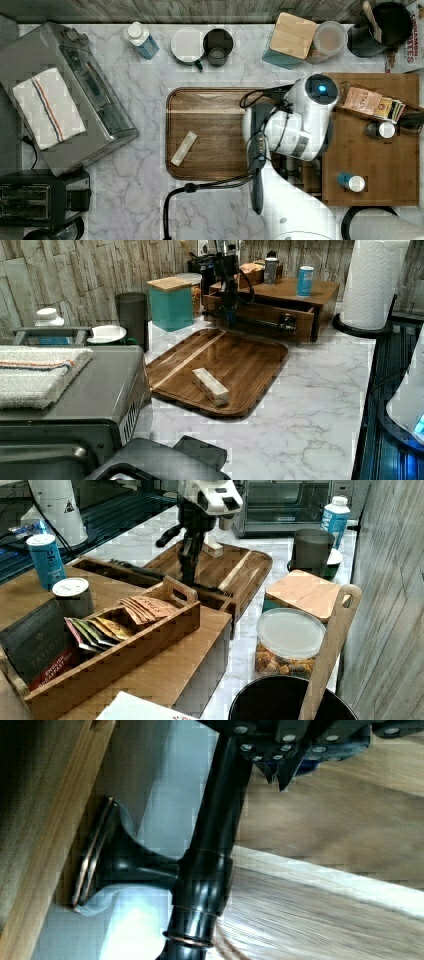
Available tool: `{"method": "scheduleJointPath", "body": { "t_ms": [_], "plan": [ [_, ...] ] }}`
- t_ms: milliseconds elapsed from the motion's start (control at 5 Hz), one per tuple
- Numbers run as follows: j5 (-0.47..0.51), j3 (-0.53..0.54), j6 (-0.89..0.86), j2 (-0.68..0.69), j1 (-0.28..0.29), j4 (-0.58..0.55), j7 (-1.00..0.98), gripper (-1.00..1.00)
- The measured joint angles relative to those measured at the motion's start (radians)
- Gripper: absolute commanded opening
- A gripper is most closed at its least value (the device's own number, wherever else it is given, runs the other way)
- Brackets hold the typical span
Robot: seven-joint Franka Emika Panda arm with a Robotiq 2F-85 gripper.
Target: Close the drawer.
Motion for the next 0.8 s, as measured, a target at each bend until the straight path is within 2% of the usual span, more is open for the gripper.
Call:
{"method": "scheduleJointPath", "body": {
  "t_ms": [200, 400, 800],
  "plan": [
    [-0.045, -0.047, 0.038, 0.015, -0.034, 0.019, -0.013, -1.0],
    [-0.049, -0.057, 0.09, -0.002, -0.023, -0.016, 0.081, -1.0],
    [-0.068, -0.071, 0.143, -0.028, -0.006, -0.061, 0.125, -1.0]
  ]
}}
